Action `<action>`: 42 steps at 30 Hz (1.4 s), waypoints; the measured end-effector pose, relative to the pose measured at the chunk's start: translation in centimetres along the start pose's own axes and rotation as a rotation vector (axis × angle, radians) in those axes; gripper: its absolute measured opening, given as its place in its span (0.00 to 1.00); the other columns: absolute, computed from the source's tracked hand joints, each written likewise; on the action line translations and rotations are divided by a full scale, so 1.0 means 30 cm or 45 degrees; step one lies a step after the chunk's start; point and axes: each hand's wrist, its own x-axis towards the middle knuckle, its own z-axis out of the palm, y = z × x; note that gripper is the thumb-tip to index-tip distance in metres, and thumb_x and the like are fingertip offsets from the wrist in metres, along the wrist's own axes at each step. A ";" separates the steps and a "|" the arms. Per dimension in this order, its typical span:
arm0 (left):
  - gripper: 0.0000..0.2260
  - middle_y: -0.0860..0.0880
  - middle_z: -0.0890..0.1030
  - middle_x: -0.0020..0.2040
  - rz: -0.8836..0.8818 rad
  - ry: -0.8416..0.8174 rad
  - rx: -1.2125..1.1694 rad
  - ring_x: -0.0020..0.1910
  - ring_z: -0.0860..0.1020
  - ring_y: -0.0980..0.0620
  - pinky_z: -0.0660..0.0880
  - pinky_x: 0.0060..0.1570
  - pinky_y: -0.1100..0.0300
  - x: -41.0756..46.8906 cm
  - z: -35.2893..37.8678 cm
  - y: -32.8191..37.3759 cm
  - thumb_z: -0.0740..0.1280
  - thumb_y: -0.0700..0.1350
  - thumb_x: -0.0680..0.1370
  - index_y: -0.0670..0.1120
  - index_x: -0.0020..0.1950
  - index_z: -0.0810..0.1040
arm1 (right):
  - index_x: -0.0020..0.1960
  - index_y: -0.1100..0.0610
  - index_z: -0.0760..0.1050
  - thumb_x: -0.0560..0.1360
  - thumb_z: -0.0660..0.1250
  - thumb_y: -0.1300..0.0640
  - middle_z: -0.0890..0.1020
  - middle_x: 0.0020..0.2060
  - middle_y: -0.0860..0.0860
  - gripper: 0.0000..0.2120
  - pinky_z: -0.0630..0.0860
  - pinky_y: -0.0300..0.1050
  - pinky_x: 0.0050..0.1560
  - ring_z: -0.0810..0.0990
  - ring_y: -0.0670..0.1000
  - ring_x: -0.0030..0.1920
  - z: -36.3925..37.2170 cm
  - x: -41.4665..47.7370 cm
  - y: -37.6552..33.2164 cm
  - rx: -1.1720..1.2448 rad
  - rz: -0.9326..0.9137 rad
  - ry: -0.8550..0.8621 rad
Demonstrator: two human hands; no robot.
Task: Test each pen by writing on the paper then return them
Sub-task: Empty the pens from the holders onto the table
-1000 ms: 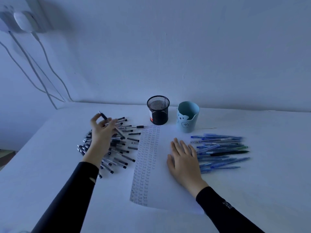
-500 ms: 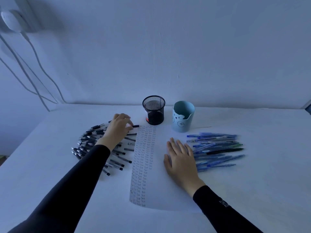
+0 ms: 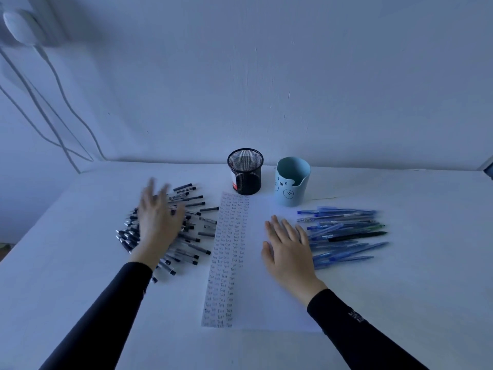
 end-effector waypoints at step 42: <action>0.27 0.55 0.56 0.79 0.058 -0.418 0.212 0.78 0.51 0.53 0.46 0.76 0.47 -0.015 0.039 -0.032 0.45 0.65 0.80 0.59 0.78 0.55 | 0.74 0.46 0.68 0.80 0.47 0.43 0.67 0.75 0.52 0.26 0.44 0.57 0.74 0.65 0.56 0.75 -0.042 -0.042 0.068 -0.027 0.006 -0.179</action>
